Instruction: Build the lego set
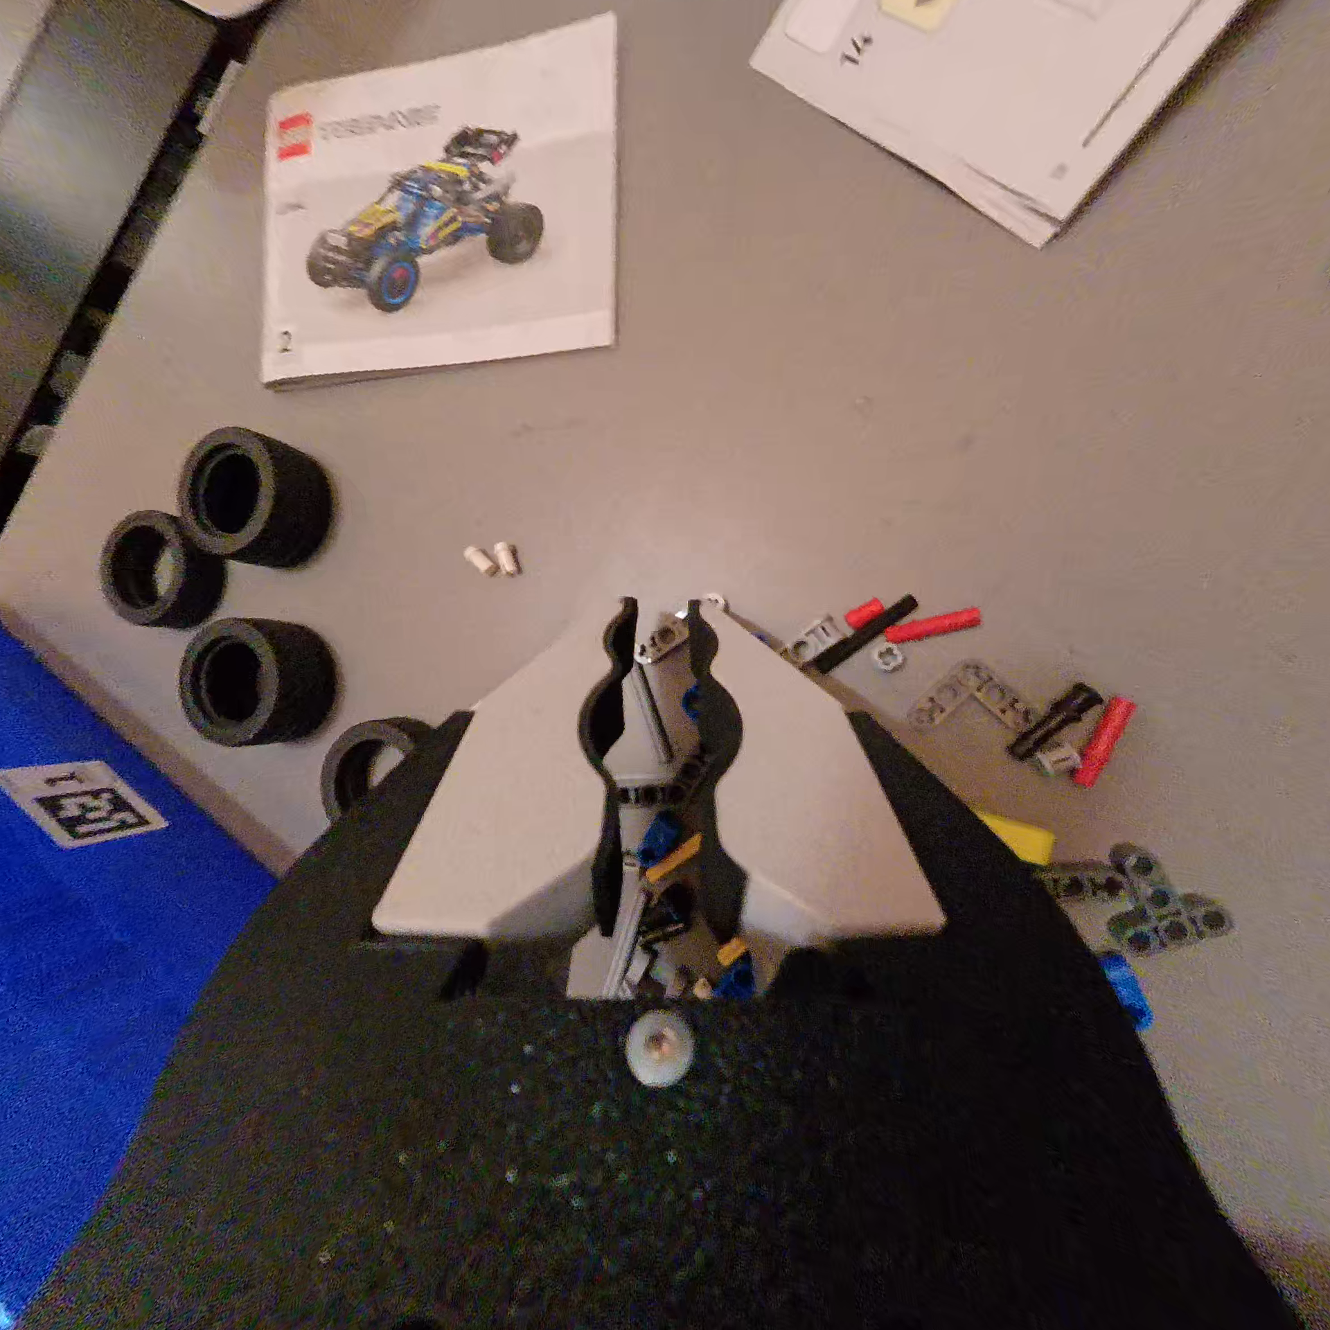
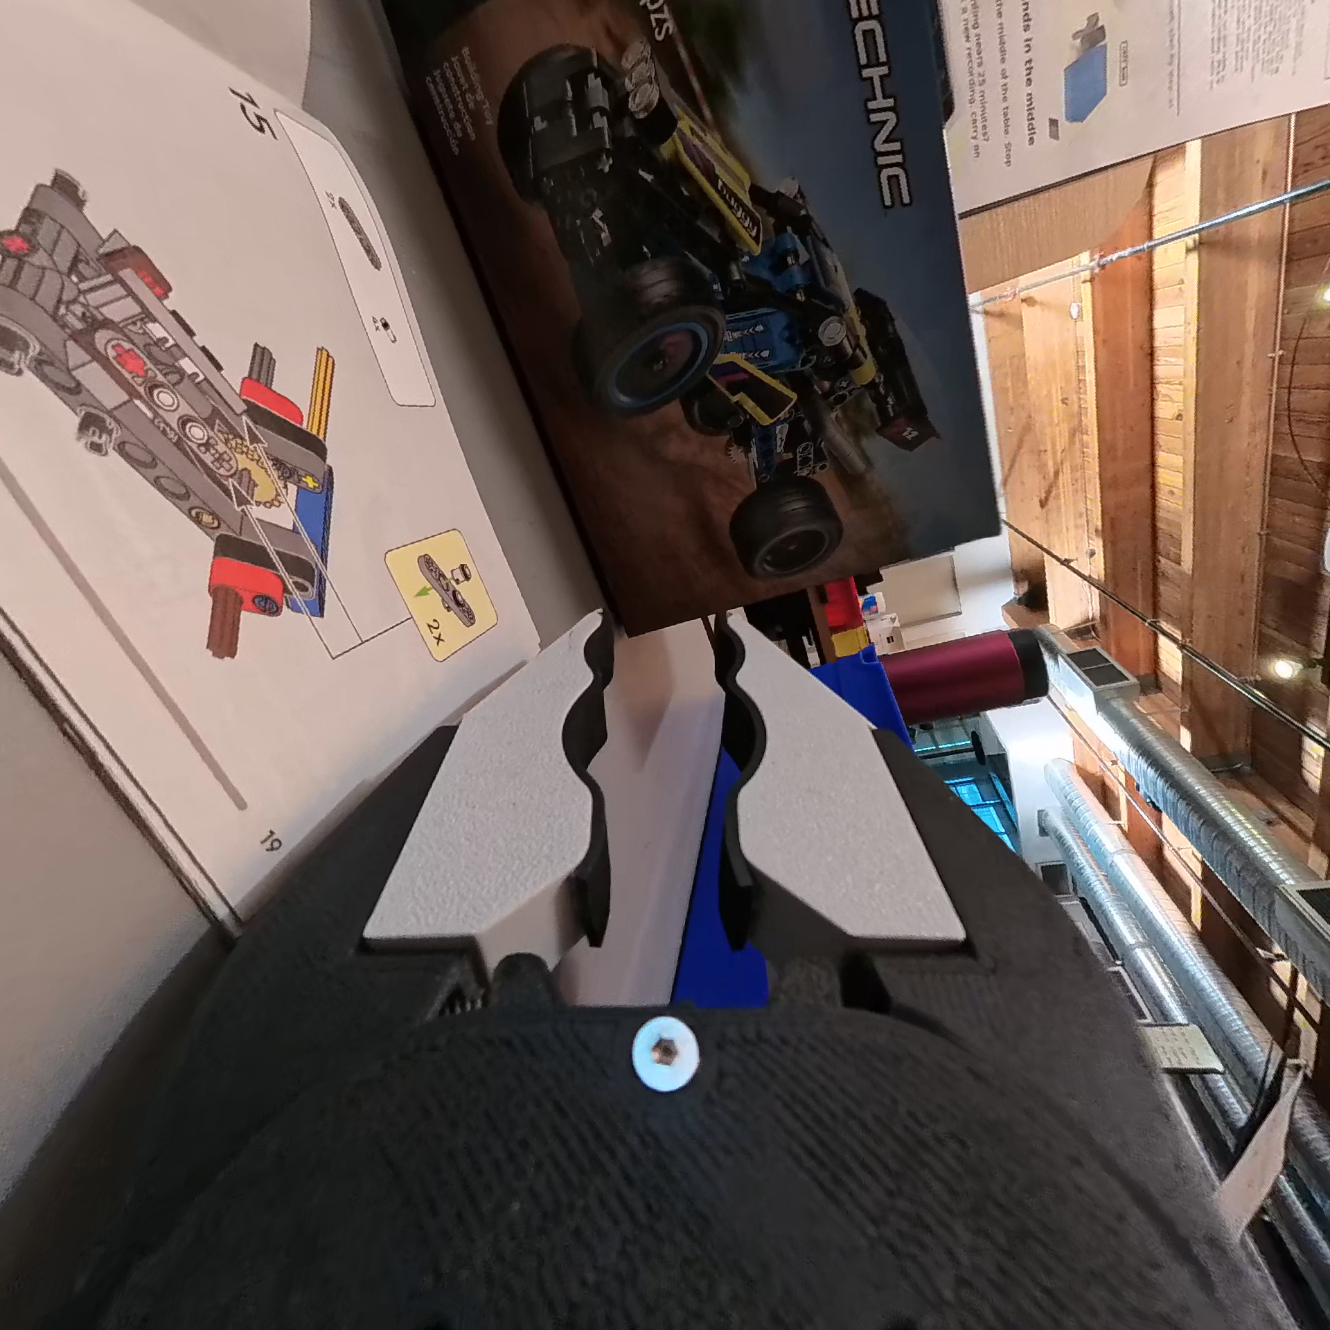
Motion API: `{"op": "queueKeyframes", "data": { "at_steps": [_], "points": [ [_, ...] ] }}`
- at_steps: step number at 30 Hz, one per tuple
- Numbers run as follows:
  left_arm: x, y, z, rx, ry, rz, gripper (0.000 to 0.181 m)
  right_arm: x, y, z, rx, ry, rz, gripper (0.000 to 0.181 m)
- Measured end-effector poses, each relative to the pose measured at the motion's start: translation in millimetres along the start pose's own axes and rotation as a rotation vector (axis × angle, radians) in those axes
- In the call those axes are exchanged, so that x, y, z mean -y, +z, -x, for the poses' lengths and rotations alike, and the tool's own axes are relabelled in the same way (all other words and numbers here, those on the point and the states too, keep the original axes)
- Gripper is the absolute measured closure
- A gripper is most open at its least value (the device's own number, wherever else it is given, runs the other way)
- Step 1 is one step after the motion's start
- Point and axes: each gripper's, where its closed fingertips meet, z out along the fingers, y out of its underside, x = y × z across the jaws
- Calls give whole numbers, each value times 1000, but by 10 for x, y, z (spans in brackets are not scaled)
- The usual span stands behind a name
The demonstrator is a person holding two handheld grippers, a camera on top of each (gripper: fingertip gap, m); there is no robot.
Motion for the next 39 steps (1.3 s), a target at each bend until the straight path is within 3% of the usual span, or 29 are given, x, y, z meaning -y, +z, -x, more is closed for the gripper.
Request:
{"op": "queueKeyframes", "data": {
  "at_steps": [3, 4, 8, 9, 18, 21, 24, 28, 32, 39],
  "points": [
    [-100, 94, -38, -59, 103, 88, 163, 7, -4, -8, 2, 17, -9, 155],
    [-104, 120, -37, -63, 125, 96, 169, 8, -4, -10, 2, 22, -11, 155],
    [-85, 140, -45, -94, 81, 103, 173, 10, -11, -35, -1, 52, -20, 155],
    [-76, 142, -41, -95, 66, 100, 181, 10, -11, -43, -3, 58, -21, 155],
    [208, 76, -213, -74, 78, -34, 181, 31, -26, -69, -4, 90, -44, 156],
    [614, -162, -641, -90, 144, -191, 181, 46, -34, -73, -3, 97, -53, 156],
    [944, -320, -1427, -174, 265, -343, 181, 47, -40, -97, -4, 130, -64, 156],
    [963, -227, -2195, -187, 434, -365, 181, 26, -44, -136, -7, 181, -69, 156],
    [792, -43, -2468, -185, 505, -285, 180, 36, -43, -115, 1, 167, -70, 156],
    [801, -70, -2587, -231, 414, -319, 171, 31, -37, -97, 11, 165, -68, 157]
  ]
}}
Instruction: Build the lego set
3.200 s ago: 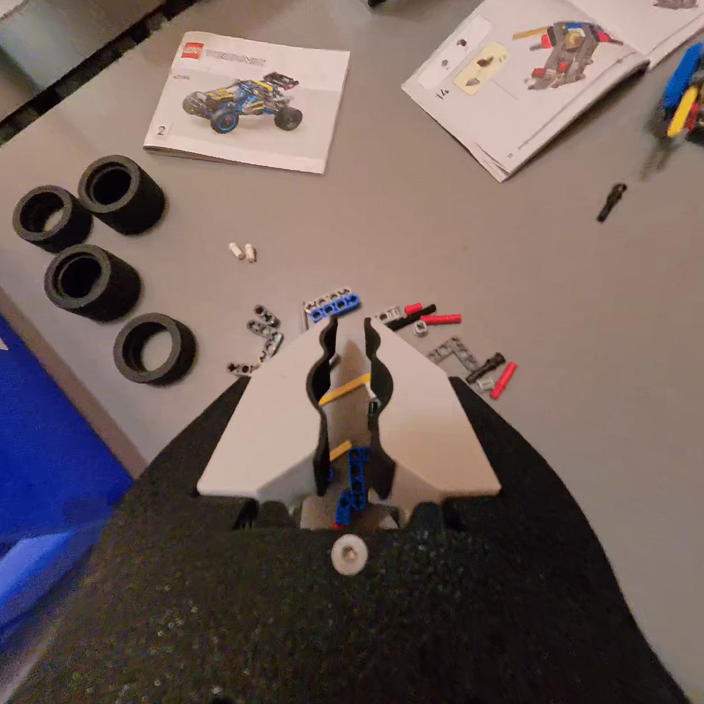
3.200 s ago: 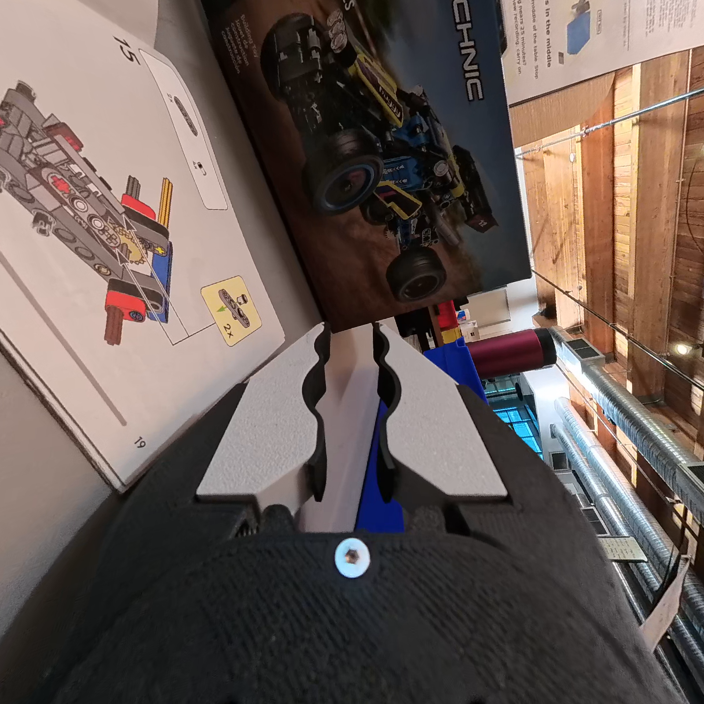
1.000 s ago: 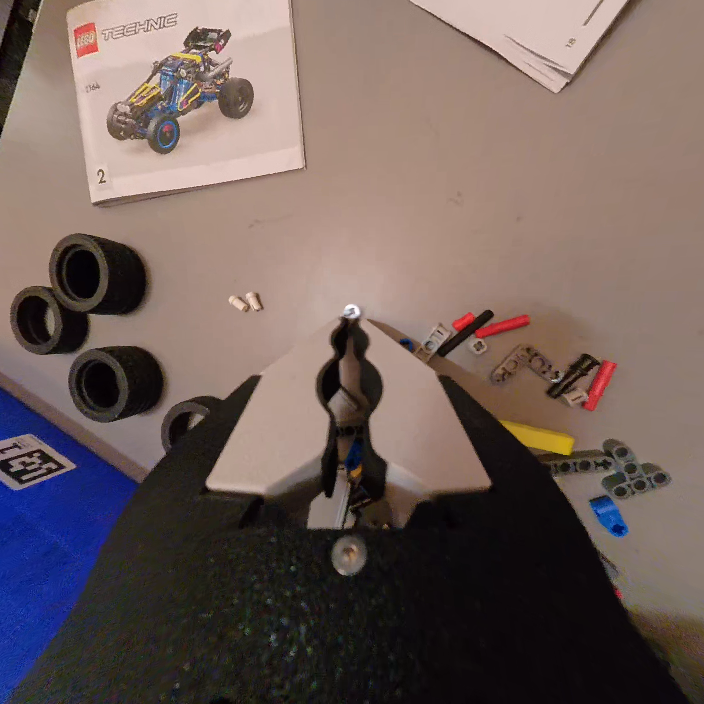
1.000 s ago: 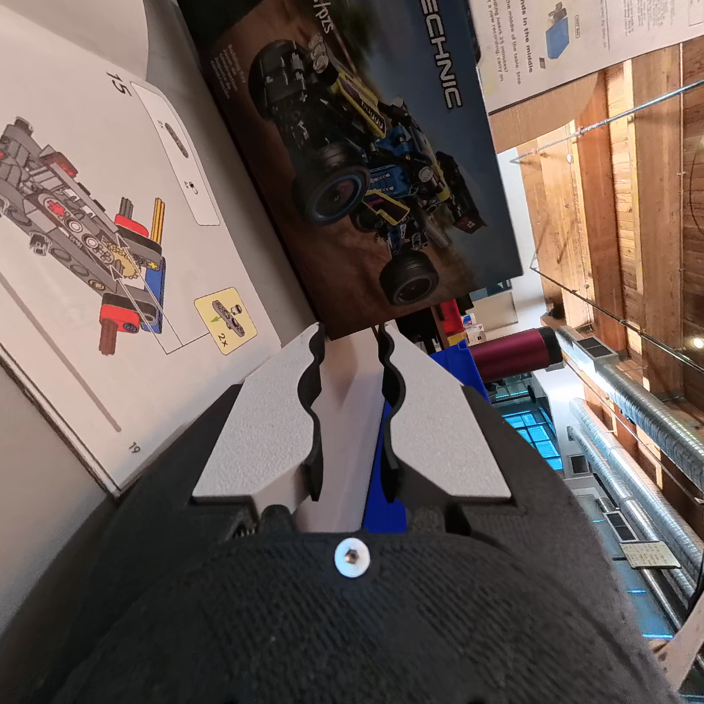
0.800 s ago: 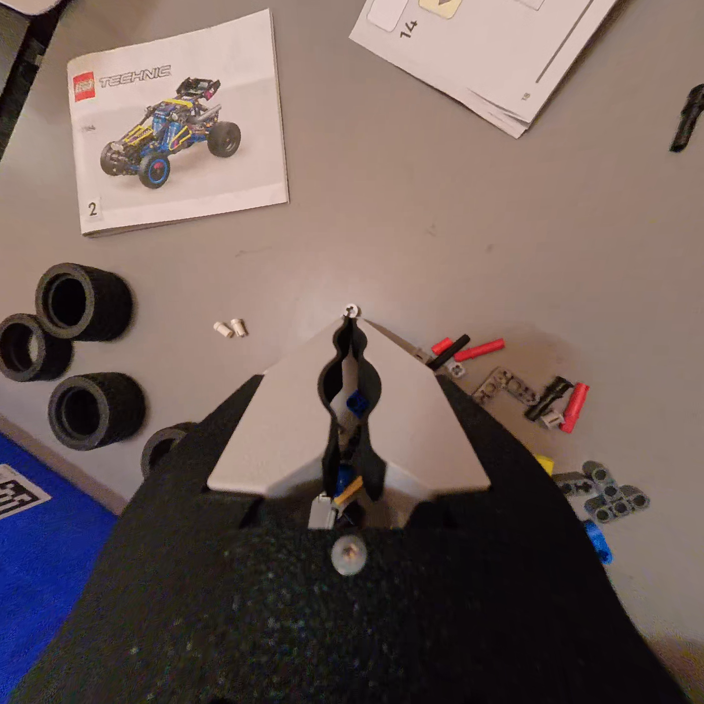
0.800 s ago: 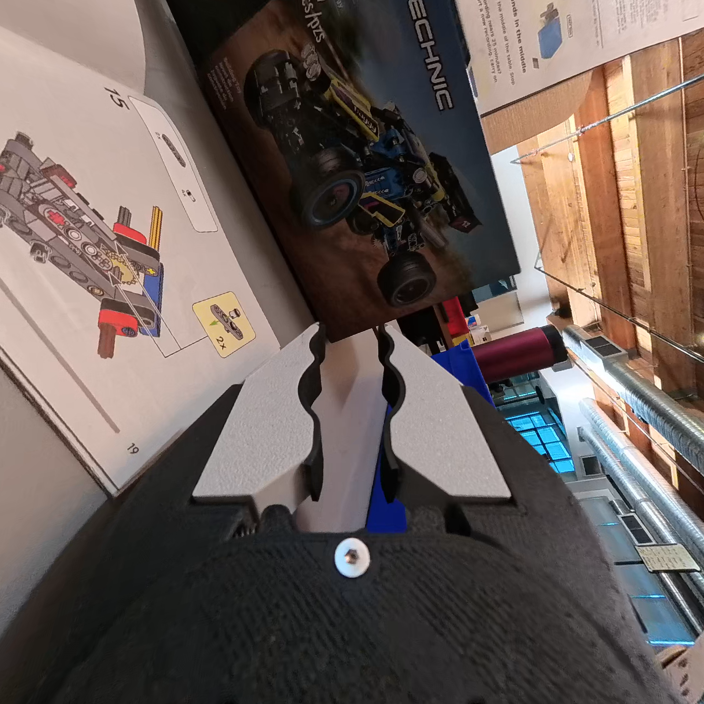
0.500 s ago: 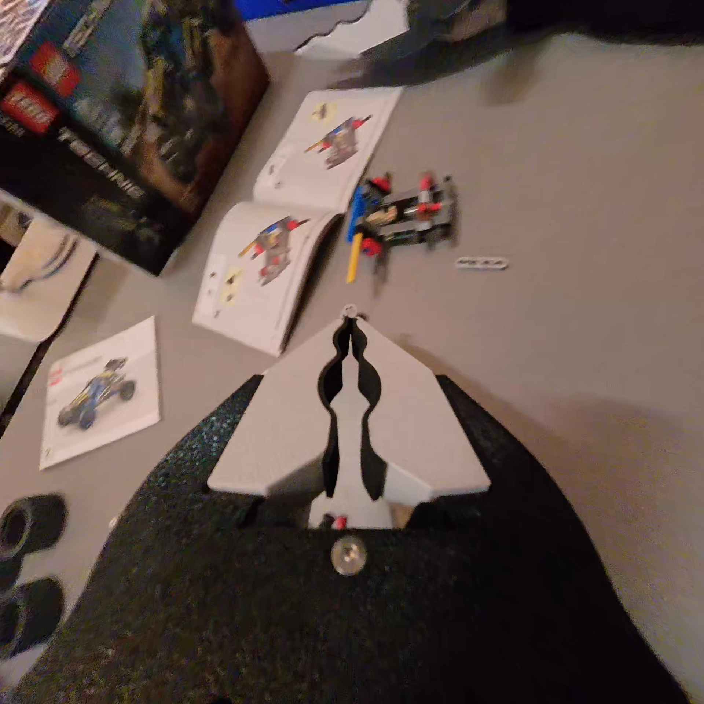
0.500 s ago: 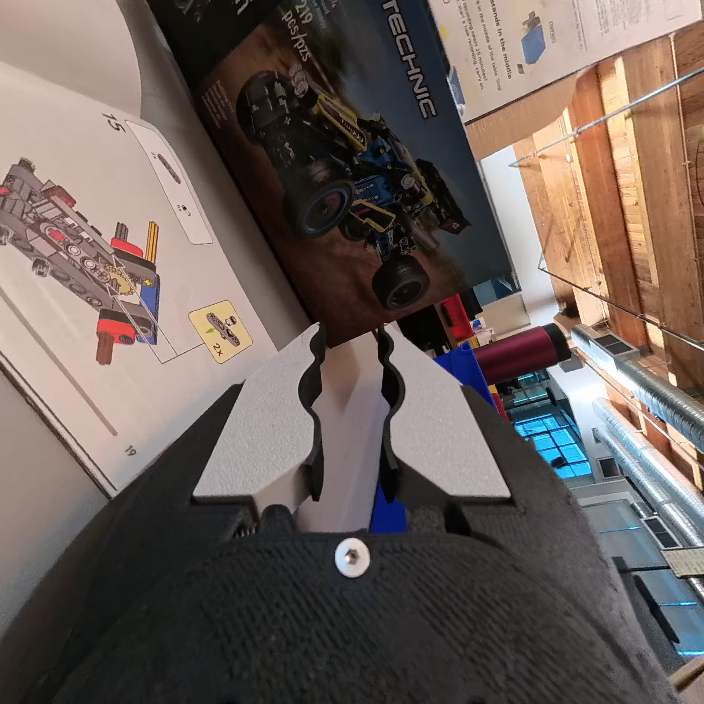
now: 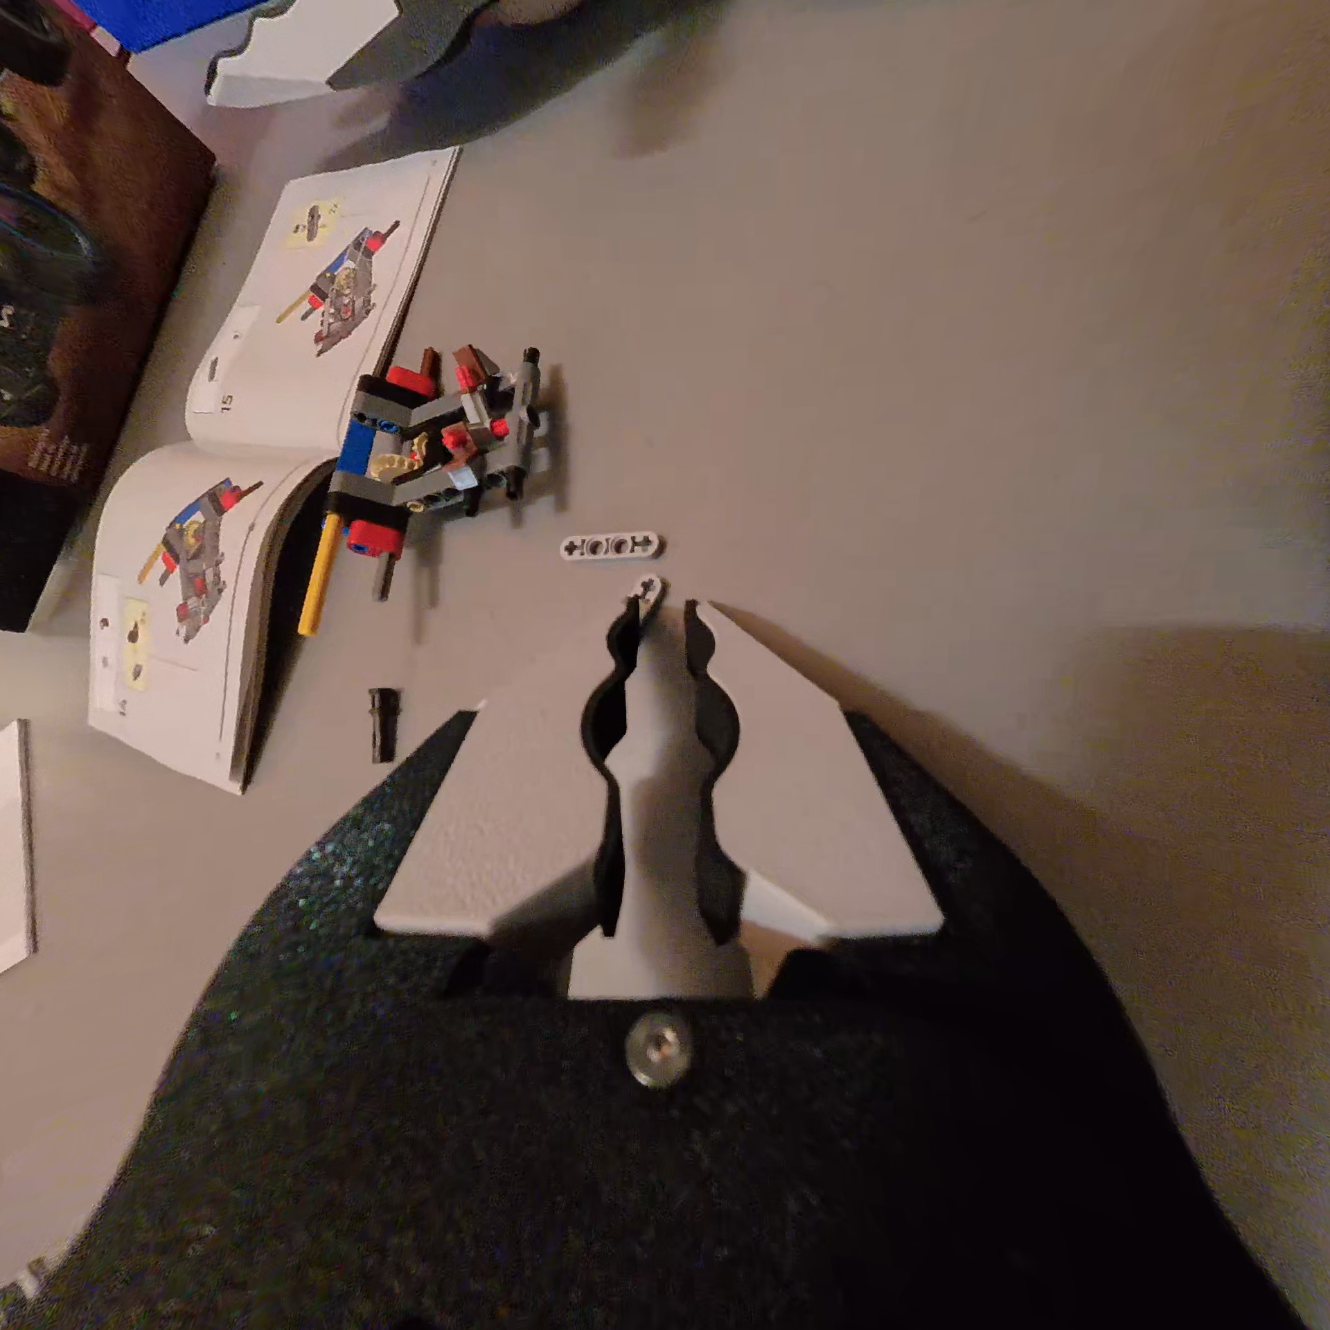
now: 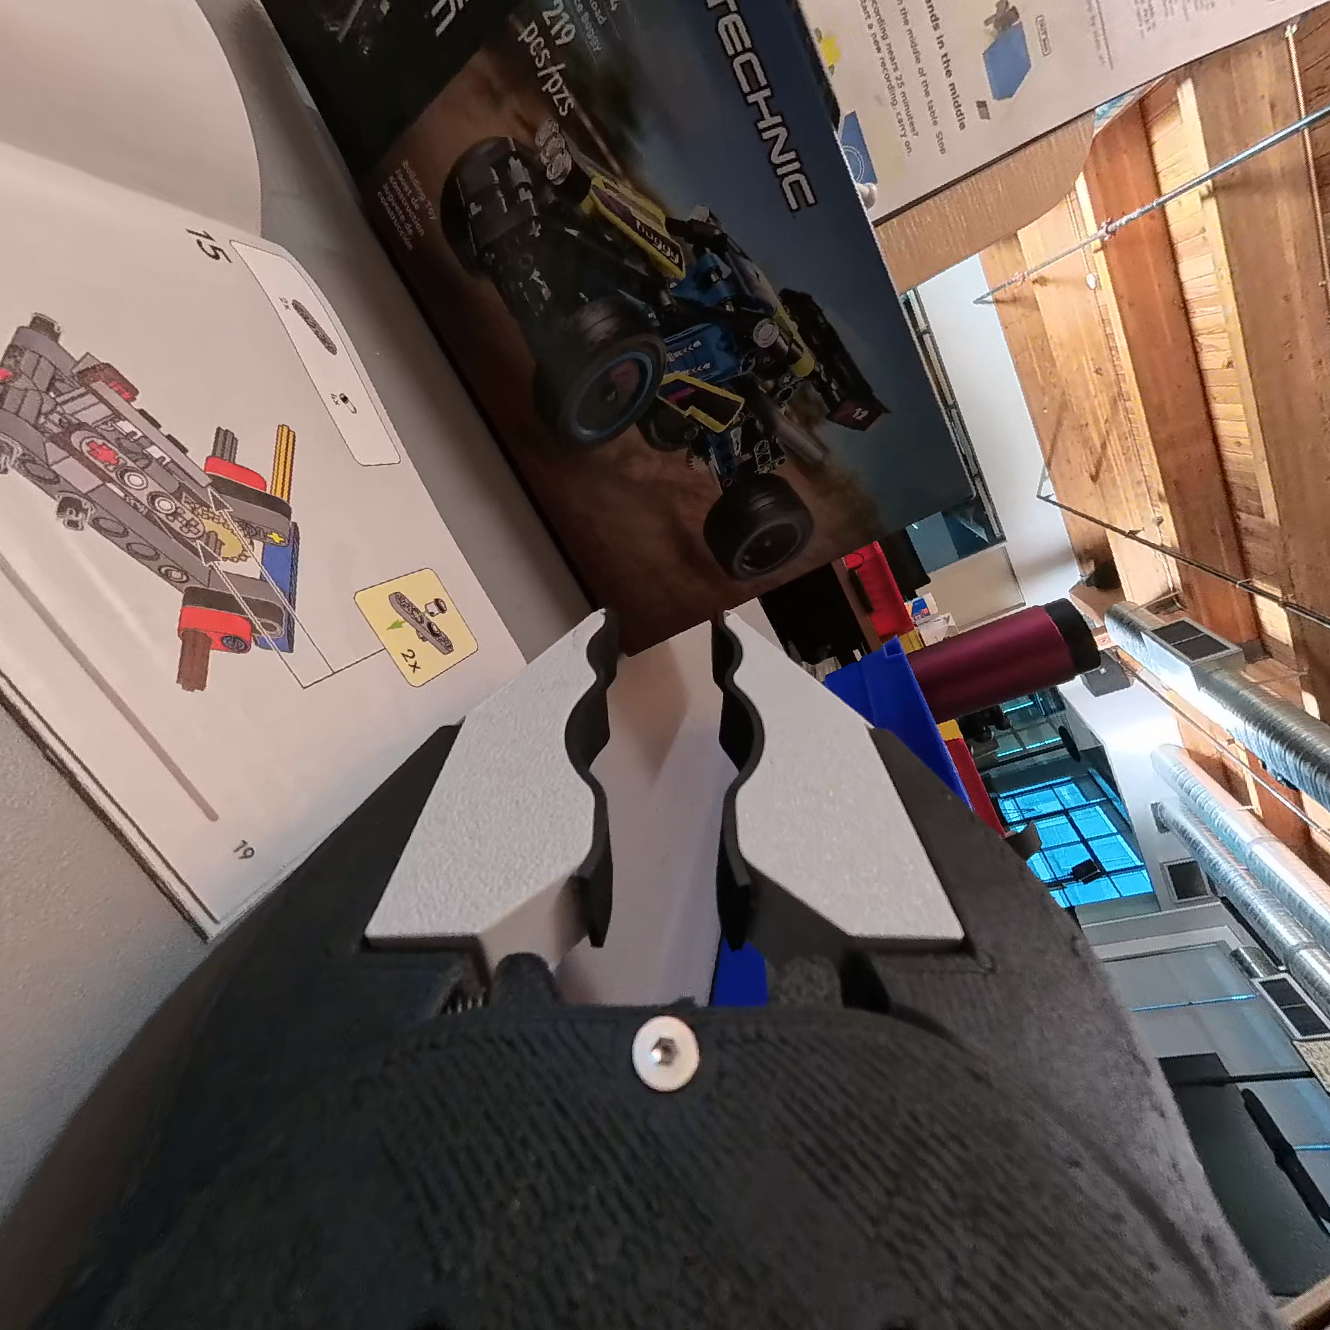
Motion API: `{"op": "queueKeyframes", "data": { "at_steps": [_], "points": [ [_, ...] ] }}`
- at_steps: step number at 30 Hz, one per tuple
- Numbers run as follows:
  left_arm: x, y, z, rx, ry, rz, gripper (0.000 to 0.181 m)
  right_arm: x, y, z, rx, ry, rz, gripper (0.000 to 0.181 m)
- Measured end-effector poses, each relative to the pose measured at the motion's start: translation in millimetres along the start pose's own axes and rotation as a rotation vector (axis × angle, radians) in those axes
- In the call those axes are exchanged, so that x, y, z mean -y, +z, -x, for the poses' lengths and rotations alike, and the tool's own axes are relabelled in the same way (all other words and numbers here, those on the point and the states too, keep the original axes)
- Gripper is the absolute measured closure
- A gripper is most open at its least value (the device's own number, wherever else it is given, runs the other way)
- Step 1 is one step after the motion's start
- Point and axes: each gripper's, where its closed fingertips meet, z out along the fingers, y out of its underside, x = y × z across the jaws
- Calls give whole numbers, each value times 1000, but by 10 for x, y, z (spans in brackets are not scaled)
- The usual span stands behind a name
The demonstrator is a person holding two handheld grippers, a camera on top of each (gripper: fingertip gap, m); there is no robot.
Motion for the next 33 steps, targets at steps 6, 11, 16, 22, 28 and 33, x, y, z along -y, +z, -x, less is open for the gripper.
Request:
{"op": "queueKeyframes", "data": {
  "at_steps": [6, 11, 16, 22, 28, 33],
  "points": [
    [172, -210, 88, 5, -151, -161, 158, -11, 4, 8, 2, -8, 8, 157],
    [22, -605, 483, 178, -275, -233, 167, -23, 6, 4, -1, -9, 15, 157],
    [-610, -1056, 828, 369, -328, -78, 170, -34, 12, 15, 2, -15, 23, 157],
    [-1387, -1631, 1165, 538, -527, 92, 172, -54, 19, 20, 2, -25, 36, 157],
    [-1747, -1709, 1239, 531, -594, 202, 173, -63, 31, 56, 13, -53, 48, 157],
    [-1819, -1470, 1297, 438, -703, 212, 174, -76, 35, 59, 14, -58, 55, 157]
  ]
}}
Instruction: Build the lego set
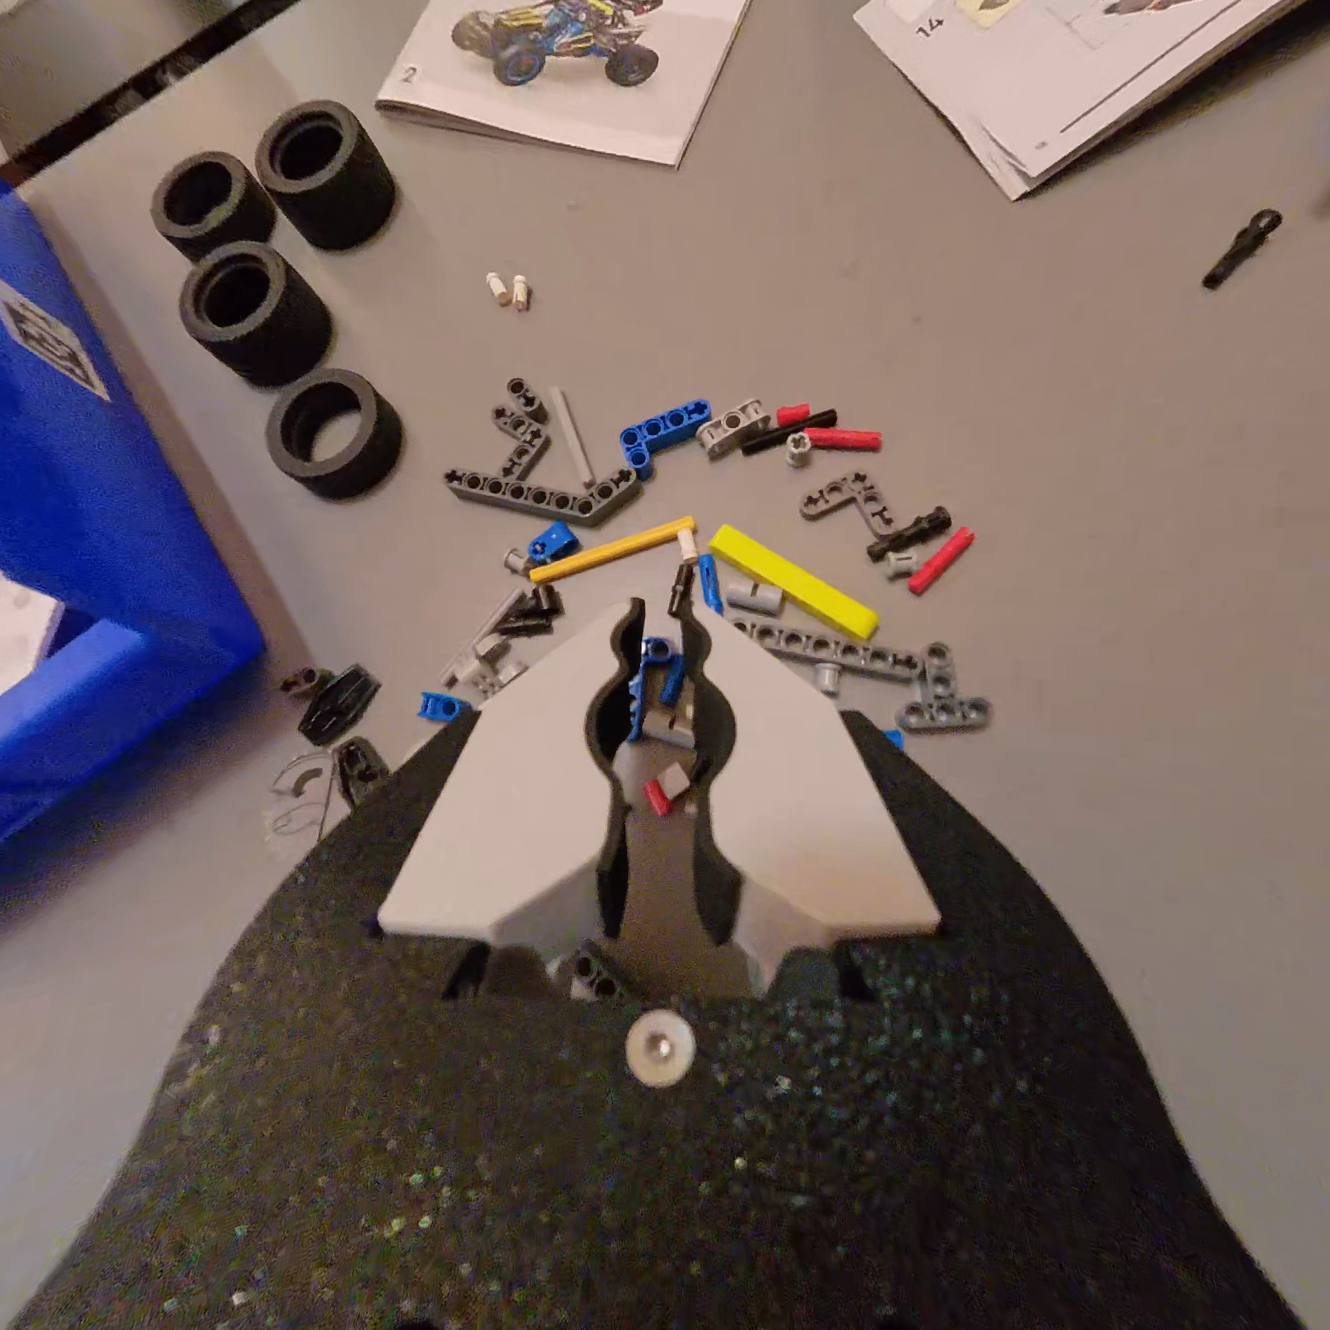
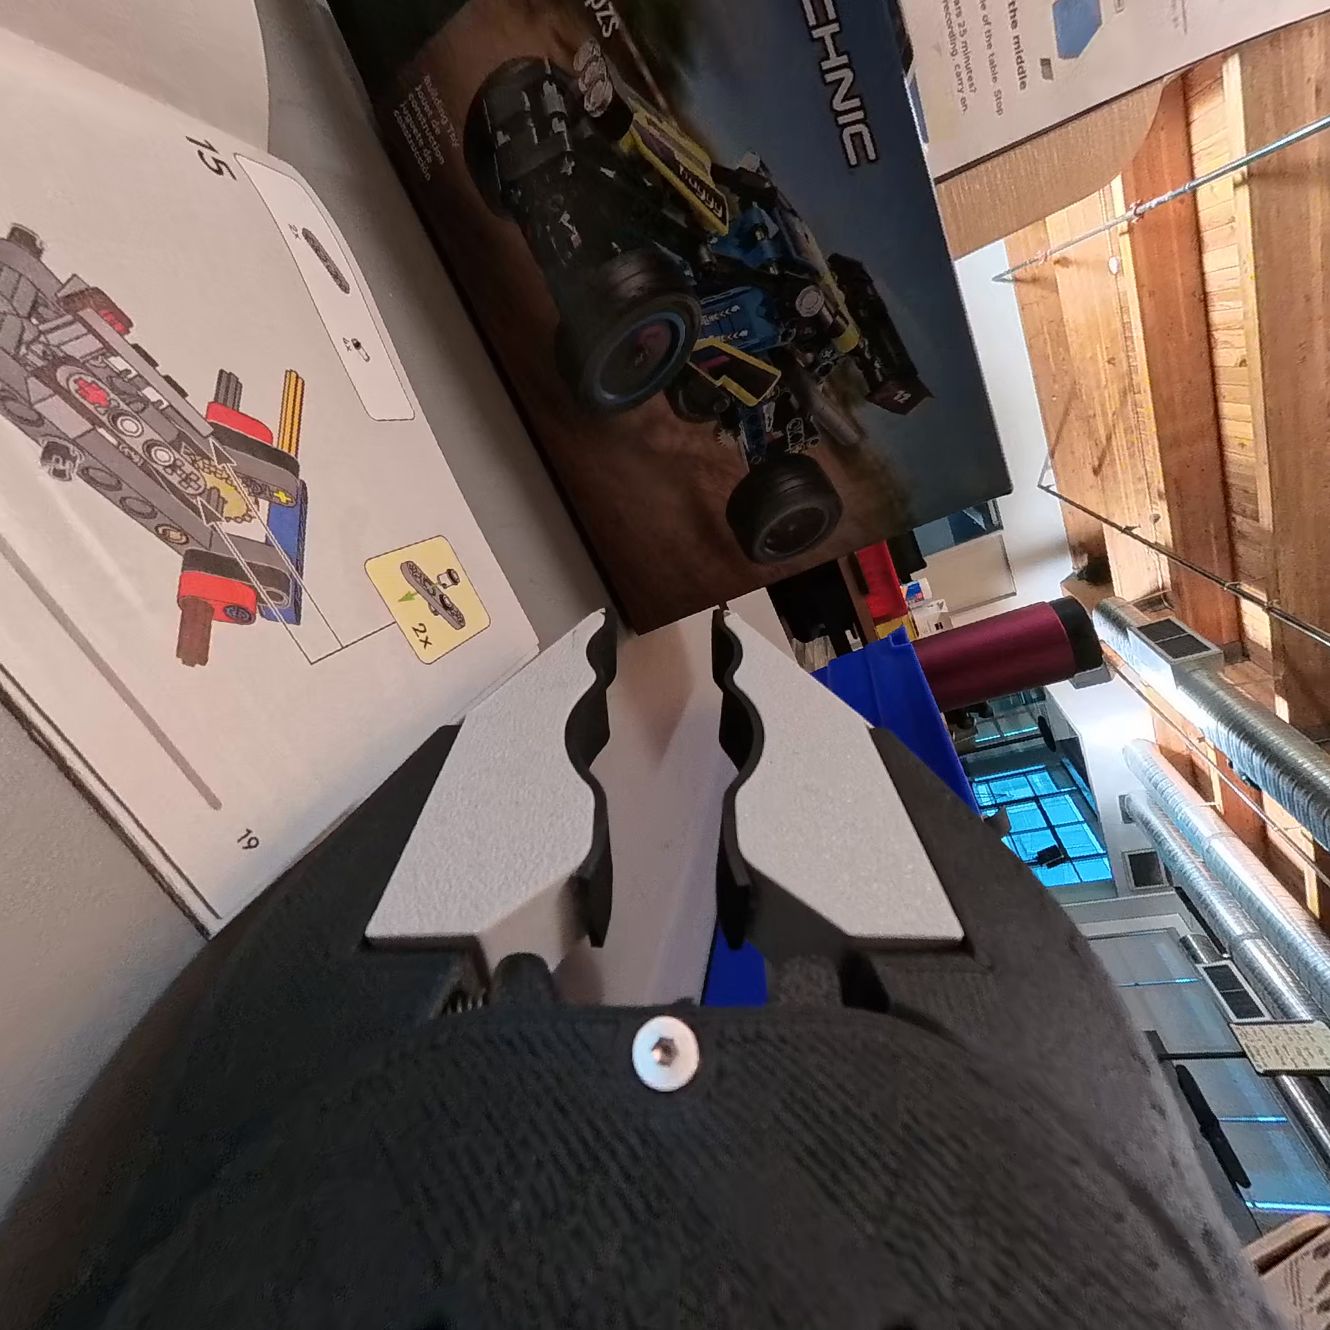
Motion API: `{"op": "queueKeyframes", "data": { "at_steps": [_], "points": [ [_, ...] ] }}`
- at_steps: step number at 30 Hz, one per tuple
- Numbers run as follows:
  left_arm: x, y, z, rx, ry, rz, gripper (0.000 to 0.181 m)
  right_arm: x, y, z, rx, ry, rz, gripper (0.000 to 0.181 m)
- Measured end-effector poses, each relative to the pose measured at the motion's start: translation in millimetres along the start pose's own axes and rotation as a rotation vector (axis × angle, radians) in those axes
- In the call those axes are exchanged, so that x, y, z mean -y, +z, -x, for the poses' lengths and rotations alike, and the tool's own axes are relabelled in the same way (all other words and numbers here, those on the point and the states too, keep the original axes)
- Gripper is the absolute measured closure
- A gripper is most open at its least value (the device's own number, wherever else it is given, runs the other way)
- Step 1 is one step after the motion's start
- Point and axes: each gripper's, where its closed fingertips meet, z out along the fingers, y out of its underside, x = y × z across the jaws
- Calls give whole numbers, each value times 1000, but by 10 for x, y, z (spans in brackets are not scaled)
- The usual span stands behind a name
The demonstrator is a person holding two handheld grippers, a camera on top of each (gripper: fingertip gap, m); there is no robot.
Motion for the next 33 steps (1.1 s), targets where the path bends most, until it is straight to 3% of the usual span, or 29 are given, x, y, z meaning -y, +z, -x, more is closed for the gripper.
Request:
{"op": "queueKeyframes", "data": {
  "at_steps": [9, 28, 33],
  "points": [
    [65, 308, -41, -87, -139, 62, 175, 3, -1, 3, 3, 4, -4, 157],
    [30, 345, -51, -61, -127, 192, 178, 81, -44, -32, 8, 57, -65, 157],
    [191, 242, -86, -47, -96, 135, 178, 113, -42, 24, 30, 32, -76, 158]
  ]
}}
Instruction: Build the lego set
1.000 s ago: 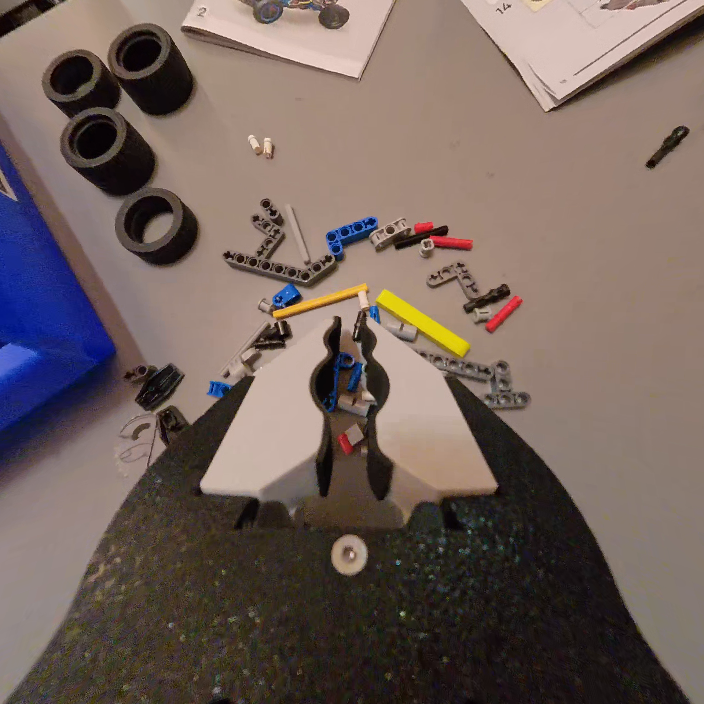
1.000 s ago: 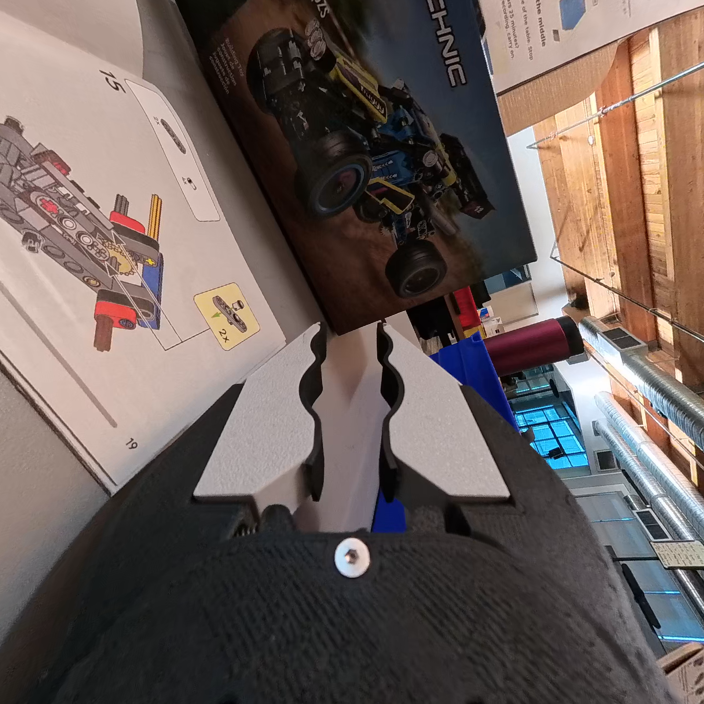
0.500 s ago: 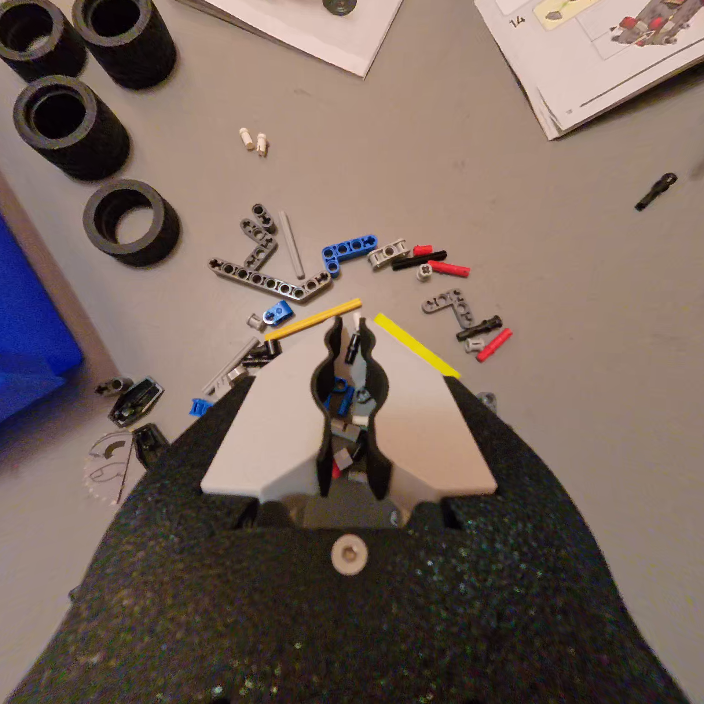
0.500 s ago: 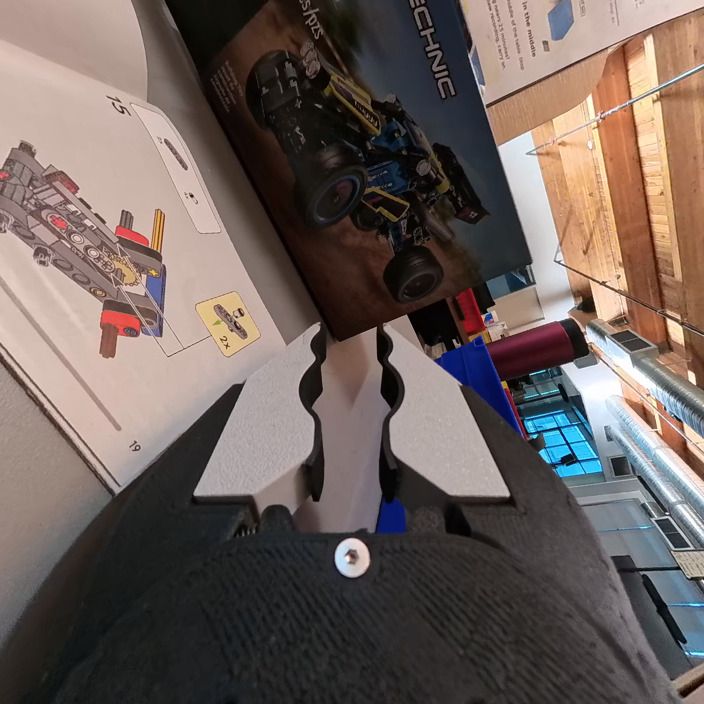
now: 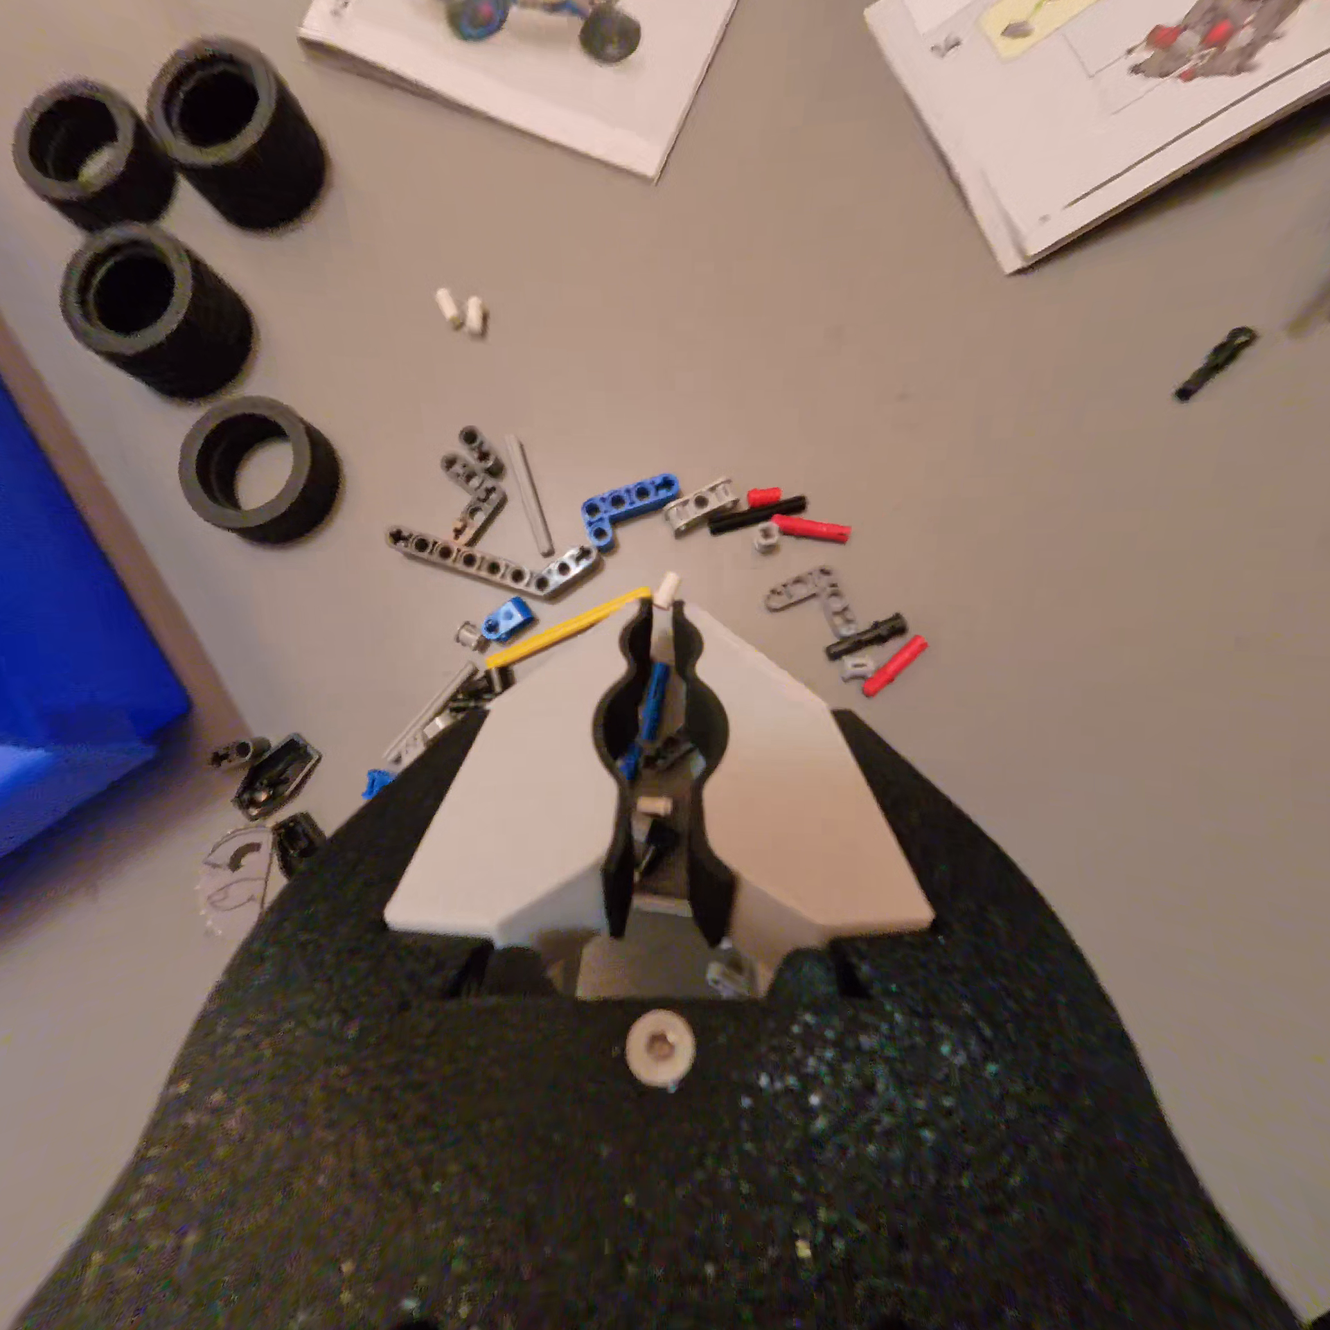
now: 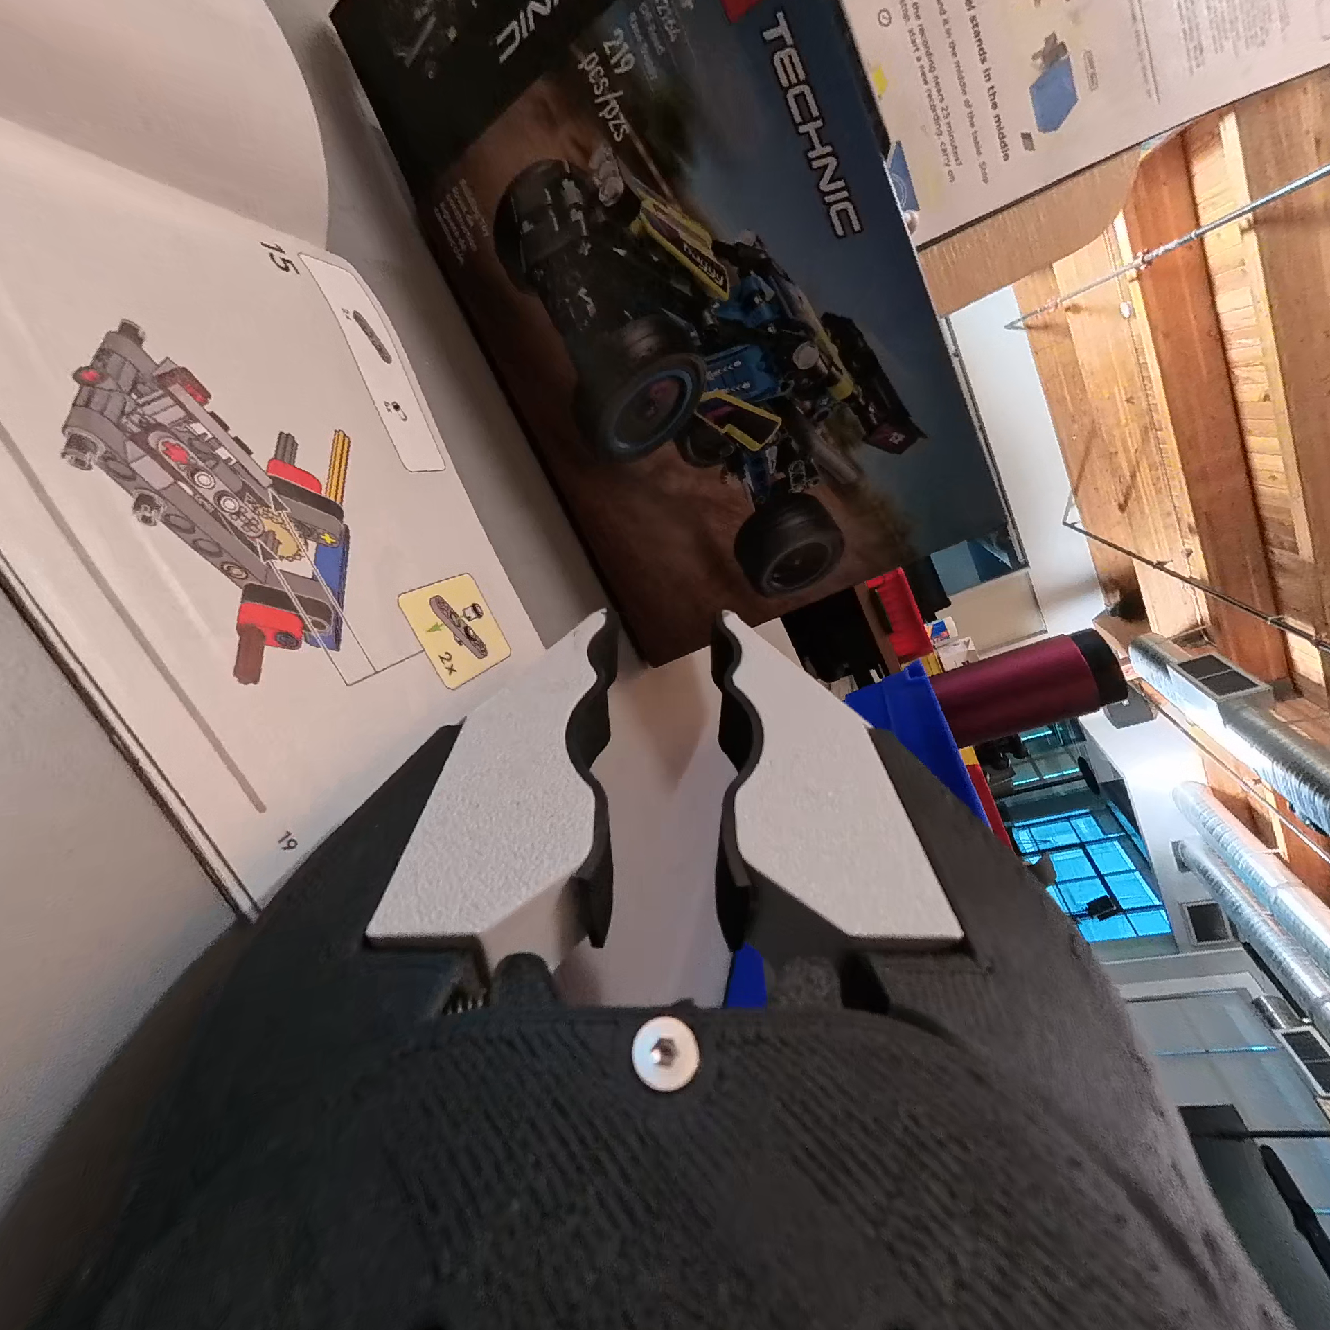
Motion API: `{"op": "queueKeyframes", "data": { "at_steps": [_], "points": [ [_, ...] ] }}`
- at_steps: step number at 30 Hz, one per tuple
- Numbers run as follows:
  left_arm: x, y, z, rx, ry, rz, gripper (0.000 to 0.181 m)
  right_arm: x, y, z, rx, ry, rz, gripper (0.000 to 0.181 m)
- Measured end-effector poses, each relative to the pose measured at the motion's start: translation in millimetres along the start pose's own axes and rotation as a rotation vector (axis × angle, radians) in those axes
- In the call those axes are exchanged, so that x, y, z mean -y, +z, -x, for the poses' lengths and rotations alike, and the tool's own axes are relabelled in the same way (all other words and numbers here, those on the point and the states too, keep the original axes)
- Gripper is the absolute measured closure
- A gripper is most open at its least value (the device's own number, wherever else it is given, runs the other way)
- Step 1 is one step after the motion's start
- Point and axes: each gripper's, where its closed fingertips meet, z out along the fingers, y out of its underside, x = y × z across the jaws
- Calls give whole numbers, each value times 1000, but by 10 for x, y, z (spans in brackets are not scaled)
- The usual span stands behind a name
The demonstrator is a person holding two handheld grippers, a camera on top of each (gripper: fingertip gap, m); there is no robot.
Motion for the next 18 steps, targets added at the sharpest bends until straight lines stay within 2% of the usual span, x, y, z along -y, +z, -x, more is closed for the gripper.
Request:
{"op": "queueKeyframes", "data": {
  "at_steps": [2, 4, 6, 10, 14, 18],
  "points": [
    [151, -70, -259, -69, 68, -73, 179, 3, -3, -9, -1, 9, -3, 158],
    [289, -88, -741, -194, 181, -157, 178, 2, -2, -10, 0, 15, -4, 158],
    [271, -23, -1227, -299, 305, -179, 179, -4, 3, 0, 5, 10, 1, 158],
    [120, 175, -1814, -386, 461, -152, 178, -3, 4, 5, 8, 11, 1, 158],
    [188, 214, -2120, -448, 495, -181, 178, -5, 5, 7, 8, 10, 2, 158],
    [230, 244, -2284, -482, 546, -203, 176, -5, 5, 3, 6, 10, 3, 158]
  ]
}}
